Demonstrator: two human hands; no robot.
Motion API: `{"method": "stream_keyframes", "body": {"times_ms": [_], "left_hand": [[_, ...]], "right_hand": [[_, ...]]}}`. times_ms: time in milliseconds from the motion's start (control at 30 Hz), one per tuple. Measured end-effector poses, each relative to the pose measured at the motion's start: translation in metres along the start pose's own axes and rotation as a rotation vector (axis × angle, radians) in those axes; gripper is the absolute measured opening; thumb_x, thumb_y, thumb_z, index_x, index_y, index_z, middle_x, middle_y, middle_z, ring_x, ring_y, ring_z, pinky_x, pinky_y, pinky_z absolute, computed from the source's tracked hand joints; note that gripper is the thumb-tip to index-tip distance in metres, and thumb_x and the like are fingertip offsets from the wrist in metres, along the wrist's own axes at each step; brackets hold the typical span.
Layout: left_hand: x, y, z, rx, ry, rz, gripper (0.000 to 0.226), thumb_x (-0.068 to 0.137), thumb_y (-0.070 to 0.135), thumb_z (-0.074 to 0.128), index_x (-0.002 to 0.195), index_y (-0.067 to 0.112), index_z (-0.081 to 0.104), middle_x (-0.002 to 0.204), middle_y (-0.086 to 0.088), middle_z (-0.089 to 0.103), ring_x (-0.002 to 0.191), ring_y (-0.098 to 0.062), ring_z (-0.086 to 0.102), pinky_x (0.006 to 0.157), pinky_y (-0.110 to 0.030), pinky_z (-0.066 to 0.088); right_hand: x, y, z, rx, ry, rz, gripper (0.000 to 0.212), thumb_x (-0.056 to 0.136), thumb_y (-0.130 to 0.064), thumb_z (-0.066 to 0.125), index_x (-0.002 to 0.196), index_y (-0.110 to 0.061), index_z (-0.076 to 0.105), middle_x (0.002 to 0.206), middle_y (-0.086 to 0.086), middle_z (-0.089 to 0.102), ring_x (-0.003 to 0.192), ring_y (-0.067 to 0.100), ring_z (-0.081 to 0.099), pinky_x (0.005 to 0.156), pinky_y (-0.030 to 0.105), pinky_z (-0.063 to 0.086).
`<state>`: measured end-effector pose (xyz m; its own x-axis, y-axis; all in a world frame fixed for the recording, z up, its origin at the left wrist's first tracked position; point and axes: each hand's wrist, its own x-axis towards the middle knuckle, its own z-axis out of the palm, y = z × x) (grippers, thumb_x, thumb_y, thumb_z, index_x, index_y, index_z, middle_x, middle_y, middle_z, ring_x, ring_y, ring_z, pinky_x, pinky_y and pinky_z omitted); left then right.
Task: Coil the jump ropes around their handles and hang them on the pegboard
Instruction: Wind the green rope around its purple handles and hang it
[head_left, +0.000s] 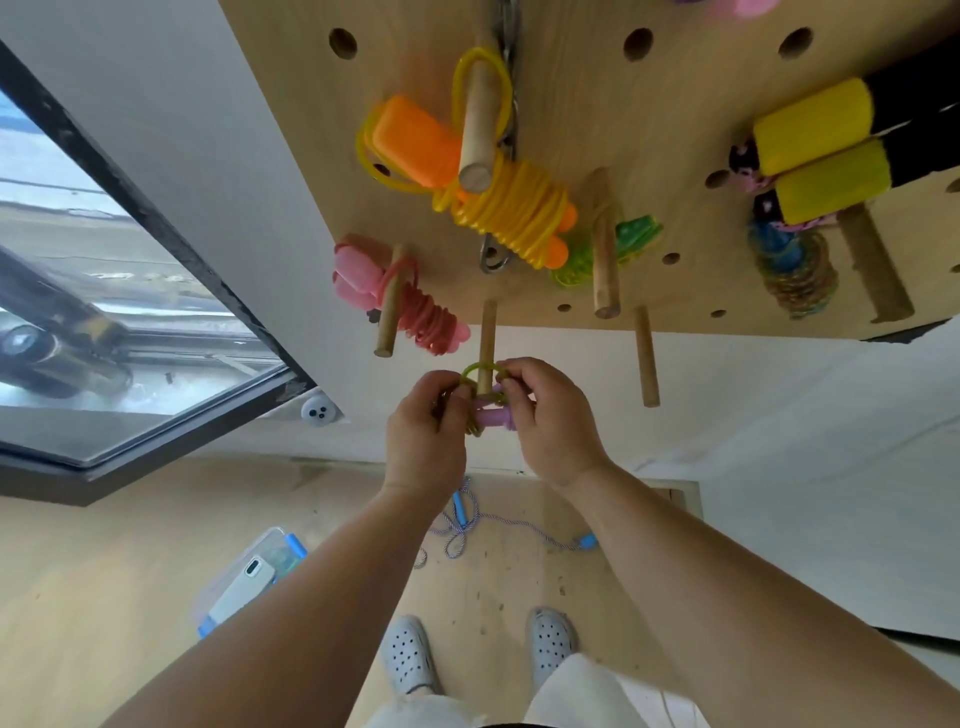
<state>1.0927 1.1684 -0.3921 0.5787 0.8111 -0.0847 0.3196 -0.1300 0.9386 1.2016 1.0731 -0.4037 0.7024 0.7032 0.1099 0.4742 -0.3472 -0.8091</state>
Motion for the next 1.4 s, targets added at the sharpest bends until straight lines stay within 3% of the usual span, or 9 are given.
{"method": "stream_keyframes", "body": {"times_ms": [233, 400, 533, 700, 800, 933, 1033, 1133, 1400], "left_hand": [[0.021, 0.003, 0.019, -0.161, 0.052, -0.22, 0.02, 0.096, 0.03, 0.064, 0.114, 0.022, 0.07, 0.095, 0.004, 0.075, 0.087, -0.018, 0.071, 0.082, -0.043, 0.061], [0.039, 0.011, 0.032, -0.193, 0.128, -0.29, 0.025, 0.094, 0.039, 0.063, 0.091, 0.016, 0.071, 0.082, -0.012, 0.072, 0.069, -0.018, 0.06, 0.068, -0.037, 0.051], [0.053, 0.014, 0.034, -0.213, 0.141, -0.328, 0.023, 0.091, 0.033, 0.066, 0.09, 0.01, 0.07, 0.085, -0.018, 0.072, 0.07, -0.023, 0.062, 0.063, -0.036, 0.049], [0.06, 0.011, 0.031, -0.198, 0.16, -0.299, 0.011, 0.087, 0.025, 0.071, 0.096, 0.021, 0.064, 0.083, 0.0, 0.07, 0.075, -0.014, 0.064, 0.064, -0.028, 0.046], [0.058, 0.007, 0.026, -0.195, 0.155, -0.3, 0.028, 0.087, 0.03, 0.074, 0.11, 0.023, 0.061, 0.094, 0.009, 0.067, 0.084, -0.005, 0.062, 0.067, -0.025, 0.046], [0.055, -0.002, 0.024, -0.183, 0.077, -0.317, 0.063, 0.072, 0.062, 0.073, 0.122, 0.027, 0.058, 0.116, 0.001, 0.071, 0.104, -0.022, 0.069, 0.09, -0.051, 0.057], [0.045, 0.002, 0.021, -0.167, 0.062, -0.363, 0.079, 0.069, 0.071, 0.069, 0.132, 0.027, 0.05, 0.13, 0.0, 0.063, 0.115, -0.025, 0.064, 0.094, -0.05, 0.056], [0.031, -0.001, 0.014, -0.109, 0.04, -0.416, 0.077, 0.084, 0.064, 0.067, 0.145, 0.027, 0.041, 0.136, -0.003, 0.058, 0.115, -0.026, 0.062, 0.094, -0.049, 0.056], [-0.039, -0.082, -0.052, -0.076, 0.024, -0.593, 0.042, 0.1, 0.028, 0.059, 0.14, 0.017, 0.049, 0.123, -0.005, 0.061, 0.09, -0.019, 0.066, 0.074, -0.038, 0.056]], "right_hand": [[0.024, -0.004, -0.001, 0.011, 0.091, 0.083, 0.023, 0.103, -0.019, 0.053, 0.118, -0.01, 0.067, 0.107, 0.001, 0.071, 0.093, 0.013, 0.061, 0.083, 0.024, 0.048], [0.043, -0.006, 0.004, 0.061, 0.214, 0.182, 0.012, 0.099, -0.021, 0.06, 0.099, -0.013, 0.069, 0.093, 0.002, 0.07, 0.085, 0.017, 0.062, 0.073, 0.028, 0.047], [0.051, -0.005, 0.011, 0.123, 0.296, 0.332, 0.018, 0.092, -0.031, 0.069, 0.094, -0.017, 0.056, 0.088, 0.002, 0.07, 0.081, 0.019, 0.066, 0.071, 0.031, 0.051], [0.052, -0.007, 0.019, 0.219, 0.353, 0.449, 0.027, 0.088, -0.035, 0.073, 0.097, -0.017, 0.055, 0.104, 0.004, 0.059, 0.078, 0.015, 0.064, 0.068, 0.025, 0.053], [0.05, -0.006, 0.019, 0.356, 0.292, 0.459, 0.034, 0.079, -0.048, 0.072, 0.097, -0.027, 0.052, 0.101, 0.004, 0.065, 0.08, 0.016, 0.069, 0.076, 0.04, 0.059], [0.04, 0.0, 0.009, 0.519, 0.188, 0.421, 0.028, 0.09, -0.026, 0.07, 0.108, -0.027, 0.049, 0.086, -0.025, 0.07, 0.095, 0.018, 0.073, 0.091, 0.048, 0.056], [0.03, 0.001, 0.005, 0.572, 0.147, 0.433, 0.036, 0.089, -0.035, 0.069, 0.114, -0.038, 0.044, 0.099, -0.027, 0.068, 0.112, 0.02, 0.066, 0.092, 0.048, 0.055], [0.014, 0.008, 0.009, 0.49, 0.136, 0.512, 0.054, 0.089, -0.053, 0.061, 0.134, -0.037, 0.035, 0.127, -0.008, 0.056, 0.117, 0.021, 0.059, 0.094, 0.05, 0.055], [-0.059, 0.047, 0.039, 0.214, -0.006, 0.715, 0.035, 0.096, -0.042, 0.056, 0.126, -0.026, 0.055, 0.131, 0.0, 0.055, 0.109, 0.019, 0.057, 0.086, 0.034, 0.047]]}}
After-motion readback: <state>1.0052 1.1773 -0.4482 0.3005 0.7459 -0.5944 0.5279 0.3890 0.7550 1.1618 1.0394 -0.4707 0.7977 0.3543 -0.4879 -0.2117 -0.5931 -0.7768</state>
